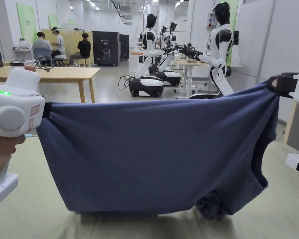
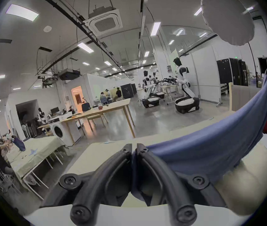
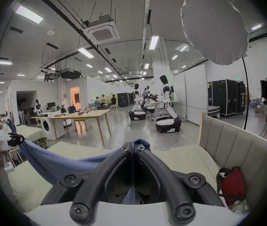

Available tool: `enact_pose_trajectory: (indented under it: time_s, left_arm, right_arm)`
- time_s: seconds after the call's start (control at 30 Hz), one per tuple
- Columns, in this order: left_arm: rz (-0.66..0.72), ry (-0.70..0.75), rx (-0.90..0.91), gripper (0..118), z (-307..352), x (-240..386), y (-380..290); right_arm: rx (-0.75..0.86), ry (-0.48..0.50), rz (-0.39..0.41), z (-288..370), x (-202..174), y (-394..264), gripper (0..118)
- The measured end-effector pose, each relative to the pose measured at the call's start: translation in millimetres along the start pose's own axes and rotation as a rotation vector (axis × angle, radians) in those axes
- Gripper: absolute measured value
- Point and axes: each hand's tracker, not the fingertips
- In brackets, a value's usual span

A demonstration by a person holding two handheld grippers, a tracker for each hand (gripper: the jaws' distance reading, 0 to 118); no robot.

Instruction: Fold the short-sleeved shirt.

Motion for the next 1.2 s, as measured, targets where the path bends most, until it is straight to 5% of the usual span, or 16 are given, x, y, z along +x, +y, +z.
enact_pose_trajectory:
  time_s: [0.37,0.67,0.7,0.73,0.77,0.8,0.83,0.87,0.97,1.1,1.13,1.17,1.2]
  left_arm:
    - [0.055,-0.146,-0.266,2,167.3,33.1,-213.3]
    - [0.107,-0.146,-0.515,6,192.3,43.5,-342.5]
    - [0.109,-0.142,-0.506,22,193.1,43.2,-340.0]
    - [0.102,-0.127,-0.492,53,194.2,43.4,-332.4]
    - [0.088,-0.113,-0.480,96,196.9,44.0,-324.6]
    - [0.076,-0.111,-0.470,118,200.4,45.5,-318.4]
    - [0.071,-0.116,-0.439,116,206.9,47.9,-311.7]
    - [0.084,-0.155,-0.262,117,217.4,50.7,-302.9]
    - [0.092,-0.180,-0.282,116,236.6,71.9,-295.4]
    - [0.122,-0.271,-0.322,95,248.1,95.4,-322.1]
    - [0.160,-0.284,-0.357,51,255.6,101.6,-308.1]
    - [0.157,-0.264,-0.418,0,254.0,107.0,-311.5]
    - [0.146,-0.268,-0.379,0,256.8,107.8,-313.0]
  right_arm:
    - [-0.329,0.016,0.100,167.5,1.2,-223.6,3]
    - [-0.637,-0.043,0.005,213.6,15.0,-389.3,3]
    - [-0.629,-0.041,0.003,218.5,12.2,-387.4,5]
    - [-0.620,-0.044,0.002,219.9,11.2,-382.5,14]
    - [-0.607,-0.048,0.002,221.1,8.8,-374.7,38]
    - [-0.591,-0.059,0.010,223.4,3.6,-364.5,80]
    - [-0.550,-0.061,0.019,231.4,-6.6,-352.3,102]
    - [-0.504,-0.052,0.016,236.2,-15.4,-342.4,111]
    - [-0.401,0.026,0.020,252.6,-51.3,-323.5,111]
    - [-0.379,0.040,0.058,257.8,-92.7,-332.0,99]
    - [-0.380,0.036,0.065,256.5,-101.3,-336.4,72]
    - [-0.396,0.014,0.085,252.9,-108.9,-341.6,27]
    - [-0.400,-0.017,0.102,252.7,-113.0,-346.0,1]
